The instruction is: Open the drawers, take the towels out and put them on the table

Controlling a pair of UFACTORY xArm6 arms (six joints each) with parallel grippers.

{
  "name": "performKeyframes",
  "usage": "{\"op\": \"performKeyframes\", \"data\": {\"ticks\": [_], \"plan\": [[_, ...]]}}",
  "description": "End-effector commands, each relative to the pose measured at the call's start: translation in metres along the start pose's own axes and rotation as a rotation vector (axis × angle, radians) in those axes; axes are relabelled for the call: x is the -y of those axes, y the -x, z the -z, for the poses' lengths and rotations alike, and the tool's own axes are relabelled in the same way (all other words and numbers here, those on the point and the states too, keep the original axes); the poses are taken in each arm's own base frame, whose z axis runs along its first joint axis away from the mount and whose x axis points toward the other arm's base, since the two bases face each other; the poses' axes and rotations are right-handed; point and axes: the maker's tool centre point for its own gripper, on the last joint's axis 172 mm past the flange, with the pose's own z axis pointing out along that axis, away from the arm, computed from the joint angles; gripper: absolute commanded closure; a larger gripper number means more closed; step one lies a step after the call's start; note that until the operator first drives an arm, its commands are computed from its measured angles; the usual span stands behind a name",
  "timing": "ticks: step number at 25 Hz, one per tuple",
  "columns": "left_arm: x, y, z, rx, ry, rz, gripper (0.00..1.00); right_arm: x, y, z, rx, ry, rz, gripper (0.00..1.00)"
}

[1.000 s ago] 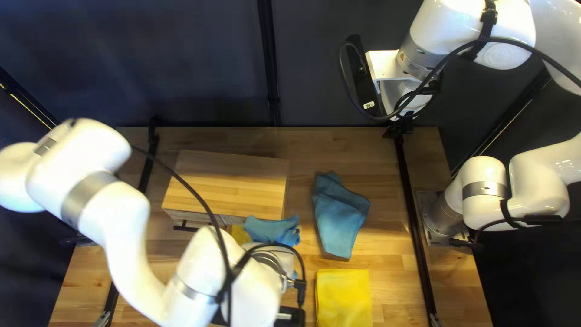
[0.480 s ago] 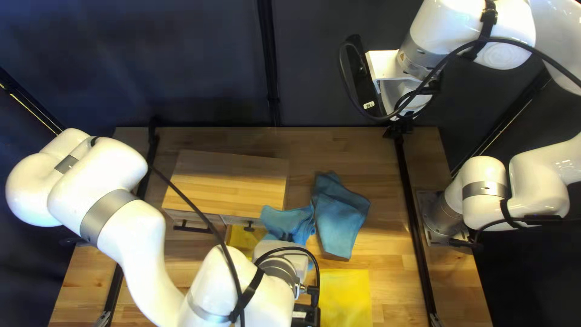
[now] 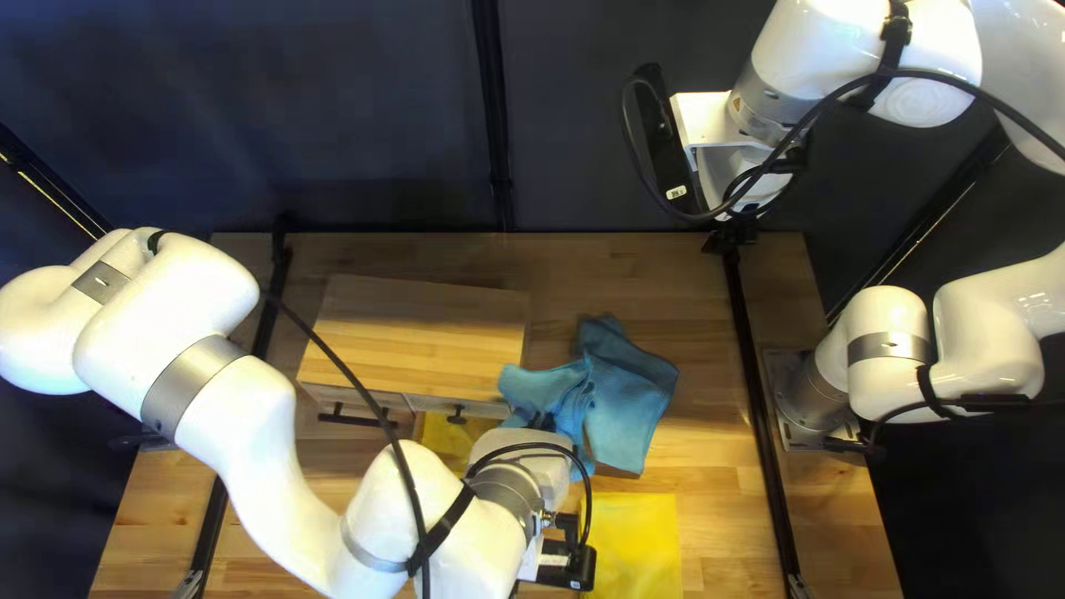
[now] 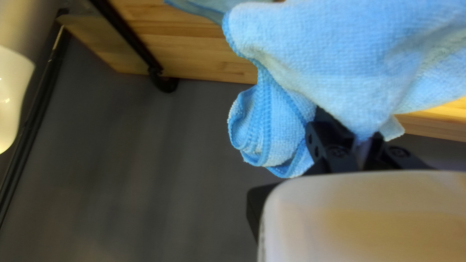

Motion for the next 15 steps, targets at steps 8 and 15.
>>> {"op": "performKeyframes", "data": {"ticks": [8,15], "plan": [[0.025,0.011,-0.029,0.038,-0.123,0.057,1.00,0.000,0.000,0.000,0.000,0.000,0.000,0.00],[0.045,0.018,-0.051,0.046,-0.132,0.061,1.00,0.000,0.000,0.000,0.000,0.000,0.000,0.00]]}}
